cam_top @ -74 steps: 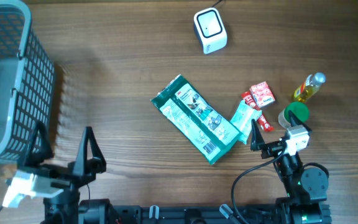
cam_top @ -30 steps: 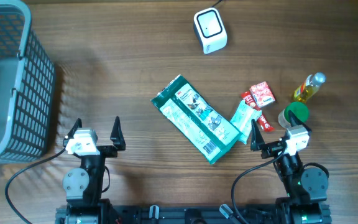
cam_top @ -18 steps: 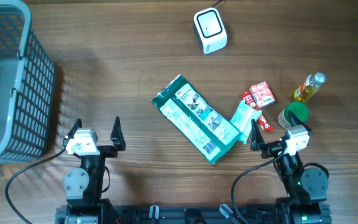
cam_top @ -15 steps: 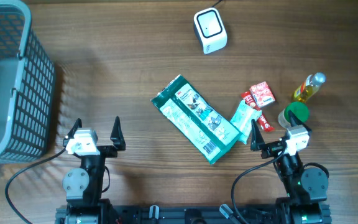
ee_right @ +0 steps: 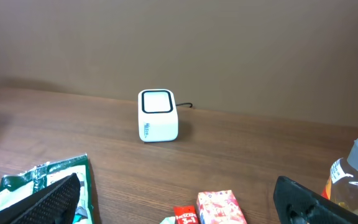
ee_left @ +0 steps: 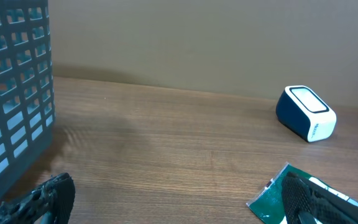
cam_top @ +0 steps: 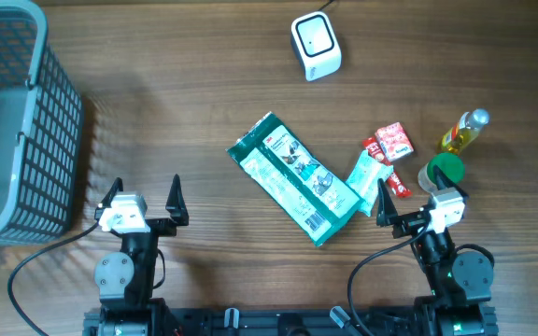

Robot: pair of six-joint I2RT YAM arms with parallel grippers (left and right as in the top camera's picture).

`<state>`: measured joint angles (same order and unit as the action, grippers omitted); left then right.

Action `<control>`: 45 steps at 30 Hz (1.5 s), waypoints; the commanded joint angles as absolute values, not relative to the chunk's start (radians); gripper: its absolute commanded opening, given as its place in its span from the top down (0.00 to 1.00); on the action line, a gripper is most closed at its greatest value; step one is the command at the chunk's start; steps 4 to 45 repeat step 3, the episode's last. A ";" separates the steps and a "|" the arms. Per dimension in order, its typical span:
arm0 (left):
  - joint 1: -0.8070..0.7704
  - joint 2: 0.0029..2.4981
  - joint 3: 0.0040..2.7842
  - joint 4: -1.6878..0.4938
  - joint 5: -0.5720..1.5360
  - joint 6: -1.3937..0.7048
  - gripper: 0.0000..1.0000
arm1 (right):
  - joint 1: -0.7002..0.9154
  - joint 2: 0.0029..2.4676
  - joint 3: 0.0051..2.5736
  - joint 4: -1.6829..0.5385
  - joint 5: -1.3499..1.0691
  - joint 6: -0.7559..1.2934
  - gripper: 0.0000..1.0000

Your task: Scan the item barcode

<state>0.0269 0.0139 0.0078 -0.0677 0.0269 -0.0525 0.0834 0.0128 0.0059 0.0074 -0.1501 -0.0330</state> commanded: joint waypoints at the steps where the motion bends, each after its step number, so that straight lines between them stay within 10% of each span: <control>1: 0.023 0.006 0.006 -0.076 0.017 -0.030 0.00 | 0.079 0.004 0.005 0.012 -0.166 -0.052 0.00; 45: 0.023 0.006 0.006 -0.076 0.017 -0.030 0.00 | 0.079 0.004 0.005 0.012 -0.166 -0.052 0.01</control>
